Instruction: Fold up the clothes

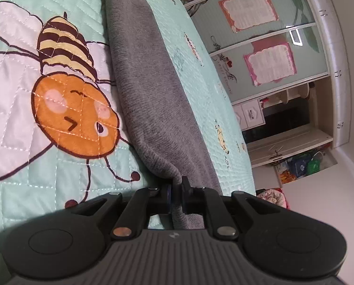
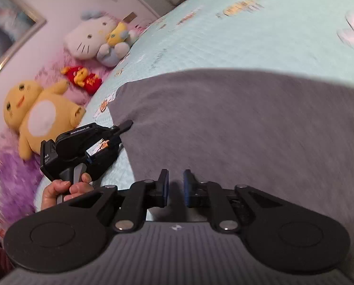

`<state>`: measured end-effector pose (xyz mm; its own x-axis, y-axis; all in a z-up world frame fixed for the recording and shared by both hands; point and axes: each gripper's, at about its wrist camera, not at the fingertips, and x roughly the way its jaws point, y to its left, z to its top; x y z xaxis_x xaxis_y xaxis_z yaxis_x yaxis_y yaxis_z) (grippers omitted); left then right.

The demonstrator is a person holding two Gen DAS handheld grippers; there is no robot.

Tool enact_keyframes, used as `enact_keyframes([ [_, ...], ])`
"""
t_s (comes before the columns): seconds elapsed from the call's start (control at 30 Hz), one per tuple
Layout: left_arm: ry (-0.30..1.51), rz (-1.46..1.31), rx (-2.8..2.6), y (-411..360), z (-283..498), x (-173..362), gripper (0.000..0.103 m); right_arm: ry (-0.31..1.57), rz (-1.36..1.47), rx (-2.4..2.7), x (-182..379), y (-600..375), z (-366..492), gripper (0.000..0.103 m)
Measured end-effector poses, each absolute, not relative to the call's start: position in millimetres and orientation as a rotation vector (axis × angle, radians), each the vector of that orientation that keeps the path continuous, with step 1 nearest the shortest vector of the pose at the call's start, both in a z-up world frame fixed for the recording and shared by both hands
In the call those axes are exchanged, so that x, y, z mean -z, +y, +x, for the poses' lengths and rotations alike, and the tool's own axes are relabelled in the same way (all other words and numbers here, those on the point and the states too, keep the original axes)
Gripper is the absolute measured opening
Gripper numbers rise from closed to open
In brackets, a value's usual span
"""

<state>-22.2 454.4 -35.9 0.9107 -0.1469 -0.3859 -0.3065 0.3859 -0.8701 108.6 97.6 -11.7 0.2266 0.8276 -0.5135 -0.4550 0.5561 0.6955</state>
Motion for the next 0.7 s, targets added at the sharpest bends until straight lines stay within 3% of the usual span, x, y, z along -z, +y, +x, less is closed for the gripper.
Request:
enact_keyframes([
  [0.2,0.407,-1.175,-0.091,453.4,-25.6,36.8,0.010,0.985,0.449,-0.915,9.5,151.3,160.4,0.018],
  [0.3,0.402,-1.204,-0.068,457.1,-27.3,41.1,0.010,0.981,0.450,-0.911,8.3,178.2,186.3,0.000],
  [0.4,0.387,-1.226,-0.068,457.7,-29.6,40.4,0.011,0.938,0.399,-0.937,-6.1,199.5,187.0,0.006],
  [0.57,0.344,-1.218,-0.087,453.4,-38.4,43.0,0.016,0.992,0.181,-1.155,-6.5,258.3,177.5,0.000],
  [0.7,0.344,-1.200,-0.087,452.7,-37.3,42.5,0.014,0.934,0.293,-1.014,-6.7,262.8,222.3,0.000],
])
